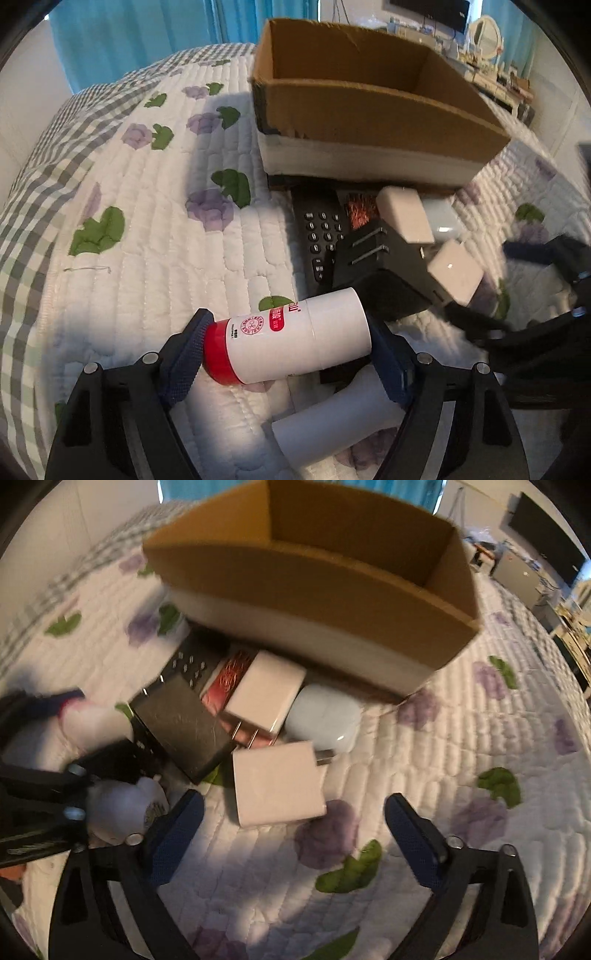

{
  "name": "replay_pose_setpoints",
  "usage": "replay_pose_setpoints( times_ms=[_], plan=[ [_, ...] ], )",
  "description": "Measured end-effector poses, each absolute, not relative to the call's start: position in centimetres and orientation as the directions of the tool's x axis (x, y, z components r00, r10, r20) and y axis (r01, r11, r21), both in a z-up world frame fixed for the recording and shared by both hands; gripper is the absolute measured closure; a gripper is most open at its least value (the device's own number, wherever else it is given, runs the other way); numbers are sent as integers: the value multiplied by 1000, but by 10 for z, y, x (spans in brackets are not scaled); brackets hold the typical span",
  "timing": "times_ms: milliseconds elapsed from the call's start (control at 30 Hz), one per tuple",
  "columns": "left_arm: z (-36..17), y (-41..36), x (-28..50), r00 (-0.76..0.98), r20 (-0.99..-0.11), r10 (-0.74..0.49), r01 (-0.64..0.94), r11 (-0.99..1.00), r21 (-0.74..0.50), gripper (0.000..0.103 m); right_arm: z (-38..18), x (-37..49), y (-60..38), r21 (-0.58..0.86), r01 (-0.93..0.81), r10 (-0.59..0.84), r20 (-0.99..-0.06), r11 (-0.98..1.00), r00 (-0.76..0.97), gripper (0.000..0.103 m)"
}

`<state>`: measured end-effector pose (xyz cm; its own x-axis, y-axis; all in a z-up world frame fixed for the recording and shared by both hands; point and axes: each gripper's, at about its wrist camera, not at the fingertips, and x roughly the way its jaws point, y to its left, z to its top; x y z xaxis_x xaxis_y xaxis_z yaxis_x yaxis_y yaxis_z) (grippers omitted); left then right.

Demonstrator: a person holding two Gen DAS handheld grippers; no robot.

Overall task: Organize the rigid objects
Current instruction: 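Grasp the red-capped bottle with left tool while right tool grasps a white charger, then drop the bottle into the box with left tool while right tool drops the charger in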

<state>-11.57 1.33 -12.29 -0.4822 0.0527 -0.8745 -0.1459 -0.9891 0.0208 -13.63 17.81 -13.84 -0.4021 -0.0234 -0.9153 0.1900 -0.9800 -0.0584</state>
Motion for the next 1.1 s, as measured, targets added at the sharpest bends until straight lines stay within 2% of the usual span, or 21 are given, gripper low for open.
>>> replay_pose_setpoints(
  times_ms=[100,167,200,433,700,967,1100],
  plan=[
    [-116,8,-117,-492,-868,71,-142,-990,0,21,-150,-146,177,-54,187,-20,-928,-981,-371,22],
    [-112,6,-117,-500,-863,75,-139,-990,-5,21,-155,-150,177,-36,189,-33,-935,-981,-353,46],
    [-108,6,-116,-510,-857,75,-135,-991,-6,21,-155,-150,177,-21,196,-51,-935,-980,-352,51],
    [-85,5,-110,-552,-830,78,-138,-990,-2,21,-123,-134,178,-50,167,-35,-883,-985,-469,52],
    [-34,15,-111,-628,-772,99,-172,-985,13,21,-52,-120,181,-83,136,-19,-787,-987,-617,52],
    [35,35,-165,-723,-679,127,-202,-979,32,21,42,-141,199,-140,117,4,-659,-983,-752,52],
    [48,51,-216,-742,-660,117,-210,-976,63,21,65,-168,212,-144,94,16,-620,-985,-784,52]
  ],
)
